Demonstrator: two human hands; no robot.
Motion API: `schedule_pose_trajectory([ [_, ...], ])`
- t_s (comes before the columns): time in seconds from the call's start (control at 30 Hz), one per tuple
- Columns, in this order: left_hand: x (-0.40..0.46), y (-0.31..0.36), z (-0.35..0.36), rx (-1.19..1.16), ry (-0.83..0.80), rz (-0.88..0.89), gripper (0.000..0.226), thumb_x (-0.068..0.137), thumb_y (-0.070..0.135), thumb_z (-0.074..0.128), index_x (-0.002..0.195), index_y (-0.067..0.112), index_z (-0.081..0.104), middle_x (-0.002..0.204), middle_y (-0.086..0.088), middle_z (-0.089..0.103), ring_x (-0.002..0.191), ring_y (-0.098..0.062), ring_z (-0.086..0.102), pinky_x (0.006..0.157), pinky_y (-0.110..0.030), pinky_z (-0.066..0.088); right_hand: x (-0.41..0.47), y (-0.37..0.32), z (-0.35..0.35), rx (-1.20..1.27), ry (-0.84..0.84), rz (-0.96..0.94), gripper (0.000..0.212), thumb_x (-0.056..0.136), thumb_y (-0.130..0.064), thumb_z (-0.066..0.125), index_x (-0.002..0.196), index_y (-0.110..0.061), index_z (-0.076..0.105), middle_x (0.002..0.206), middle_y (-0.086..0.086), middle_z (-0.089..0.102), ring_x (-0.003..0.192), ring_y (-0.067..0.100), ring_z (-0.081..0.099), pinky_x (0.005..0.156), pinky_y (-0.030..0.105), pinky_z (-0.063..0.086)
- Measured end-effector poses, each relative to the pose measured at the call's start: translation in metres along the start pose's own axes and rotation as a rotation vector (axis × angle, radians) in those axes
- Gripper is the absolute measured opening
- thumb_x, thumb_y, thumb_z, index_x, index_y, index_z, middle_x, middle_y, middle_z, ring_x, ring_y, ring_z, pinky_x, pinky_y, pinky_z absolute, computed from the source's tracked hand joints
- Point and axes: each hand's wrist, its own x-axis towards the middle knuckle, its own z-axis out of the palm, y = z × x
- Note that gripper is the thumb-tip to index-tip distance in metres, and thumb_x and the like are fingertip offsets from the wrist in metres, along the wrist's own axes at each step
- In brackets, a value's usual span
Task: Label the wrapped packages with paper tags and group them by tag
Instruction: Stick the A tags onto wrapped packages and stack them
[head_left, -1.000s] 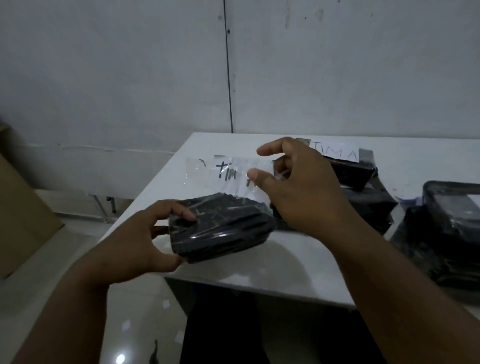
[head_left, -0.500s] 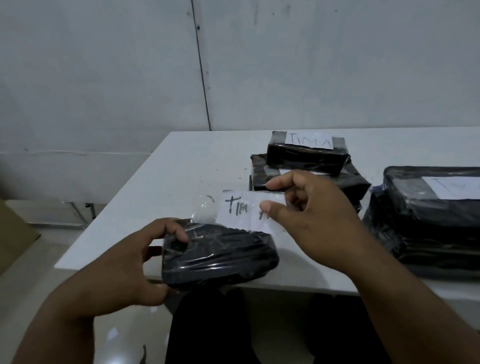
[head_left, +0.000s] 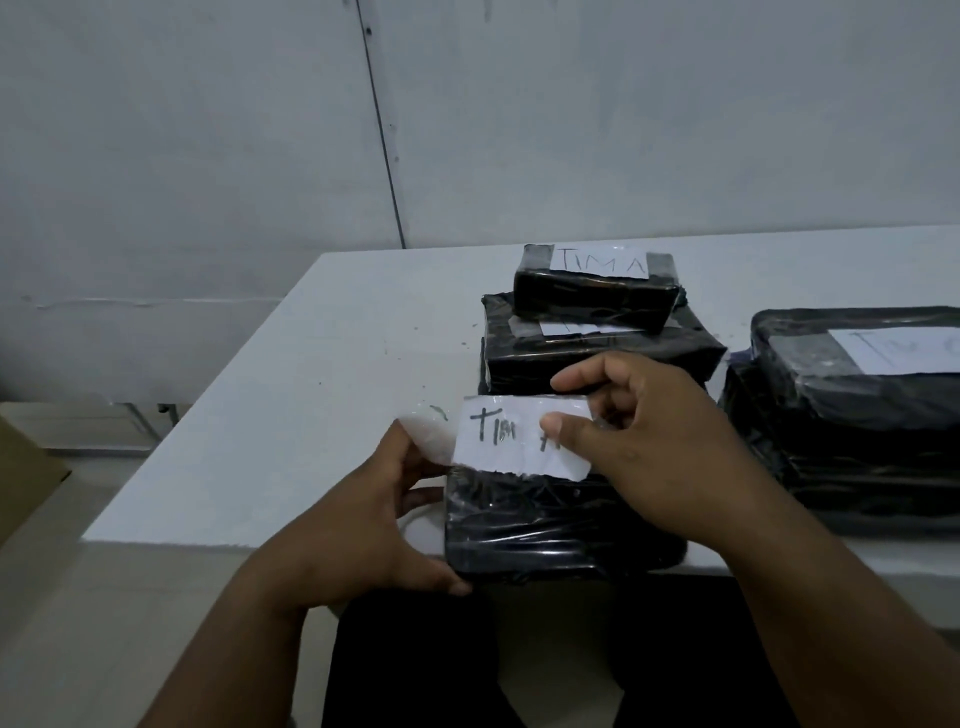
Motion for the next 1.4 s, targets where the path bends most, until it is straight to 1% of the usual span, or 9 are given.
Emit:
schedule_pose_trajectory([
  [0.2, 0.0, -0.001, -0.006, -0.035, 0.054, -0.028, 0.13, 0.039, 0.027, 0.108, 0.143, 0.04, 0.03, 0.15, 0.006, 0.052, 0.138, -0.019, 0.054, 0.114, -0.047, 0.045, -0.002, 0.008, -0.006, 0.028, -0.013, 0.014, 0.023, 0.084, -0.039, 0.08, 0.105, -0.038, 0.068, 0.065, -0.01, 0.052, 0.053, -0.002, 0.05, 0.057, 0.012, 0.041],
  [0.37, -0.007, 0.008, -0.009, 0.062, 0.048, 0.004, 0.12, 0.036, 0.049, 0.103, 0.138, 0.034, 0.043, 0.147, 0.008, 0.054, 0.133, -0.022, 0.055, 0.105, -0.05, 0.051, -0.002, 0.014, -0.005, 0.031, -0.019, 0.027, 0.023, 0.084, -0.039, 0.08, 0.104, -0.037, 0.069, 0.066, -0.01, 0.052, 0.053, -0.001, 0.048, 0.055, 0.013, 0.041],
  [0.47, -0.007, 0.012, -0.004, 0.126, 0.12, -0.075, 0.109, 0.031, 0.056, 0.102, 0.126, 0.045, 0.048, 0.138, 0.022, 0.056, 0.123, -0.012, 0.06, 0.096, -0.045, 0.057, -0.003, 0.016, -0.004, 0.024, -0.021, 0.035, 0.024, 0.084, -0.039, 0.08, 0.104, -0.038, 0.068, 0.068, -0.01, 0.053, 0.053, -0.002, 0.049, 0.056, 0.013, 0.04],
  [0.77, -0.004, 0.009, -0.004, 0.204, 0.136, -0.061, 0.111, 0.037, 0.06, 0.1, 0.132, 0.041, 0.045, 0.14, 0.019, 0.055, 0.126, -0.016, 0.058, 0.103, -0.042, 0.054, -0.004, 0.017, -0.005, 0.018, 0.016, 0.039, 0.024, 0.083, -0.038, 0.081, 0.103, -0.037, 0.069, 0.069, -0.008, 0.056, 0.053, -0.002, 0.05, 0.054, 0.013, 0.042],
  [0.9, -0.002, 0.018, 0.0, 0.095, 0.267, -0.001, 0.065, 0.064, 0.077, 0.076, 0.115, 0.041, 0.059, 0.125, 0.016, 0.067, 0.112, -0.011, 0.067, 0.097, -0.047, 0.056, -0.007, 0.015, -0.005, 0.006, 0.026, 0.039, 0.024, 0.083, -0.04, 0.081, 0.104, -0.038, 0.068, 0.069, -0.008, 0.055, 0.053, -0.002, 0.05, 0.057, 0.015, 0.039],
  [1.0, 0.007, 0.026, 0.009, 0.098, 0.499, 0.033, 0.04, 0.086, 0.068, 0.061, 0.094, 0.028, 0.064, 0.098, 0.01, 0.072, 0.09, -0.005, 0.067, 0.087, -0.05, 0.059, -0.01, 0.016, -0.004, -0.007, 0.03, 0.052, 0.025, 0.082, -0.042, 0.081, 0.104, -0.038, 0.068, 0.069, -0.009, 0.058, 0.054, -0.002, 0.052, 0.059, 0.018, 0.041],
  [1.13, 0.011, 0.034, 0.017, -0.013, 0.591, 0.002, 0.02, 0.096, 0.034, 0.066, 0.083, 0.019, 0.066, 0.077, 0.003, 0.069, 0.069, -0.005, 0.061, 0.073, -0.037, 0.055, -0.014, 0.017, -0.005, -0.036, 0.087, 0.088, 0.025, 0.082, -0.047, 0.079, 0.102, -0.038, 0.066, 0.08, -0.01, 0.069, 0.07, -0.001, 0.064, 0.065, 0.019, 0.047],
  [1.23, 0.012, 0.037, 0.02, -0.142, 0.599, -0.049, 0.015, 0.097, 0.022, 0.066, 0.086, 0.013, 0.068, 0.075, 0.002, 0.07, 0.065, -0.003, 0.062, 0.07, -0.033, 0.053, -0.017, 0.018, -0.012, -0.078, 0.097, 0.121, 0.017, 0.087, -0.039, 0.075, 0.102, -0.039, 0.065, 0.082, -0.015, 0.071, 0.072, -0.003, 0.065, 0.063, 0.02, 0.05],
  [1.4, 0.012, 0.04, 0.022, -0.336, 0.585, -0.105, 0.019, 0.096, 0.016, 0.065, 0.079, 0.021, 0.073, 0.078, 0.0, 0.07, 0.066, -0.007, 0.063, 0.073, -0.036, 0.053, -0.023, 0.023, -0.025, -0.153, 0.052, 0.143, 0.018, 0.093, -0.024, 0.068, 0.102, -0.04, 0.065, 0.081, -0.011, 0.07, 0.071, -0.001, 0.065, 0.06, 0.016, 0.046],
])
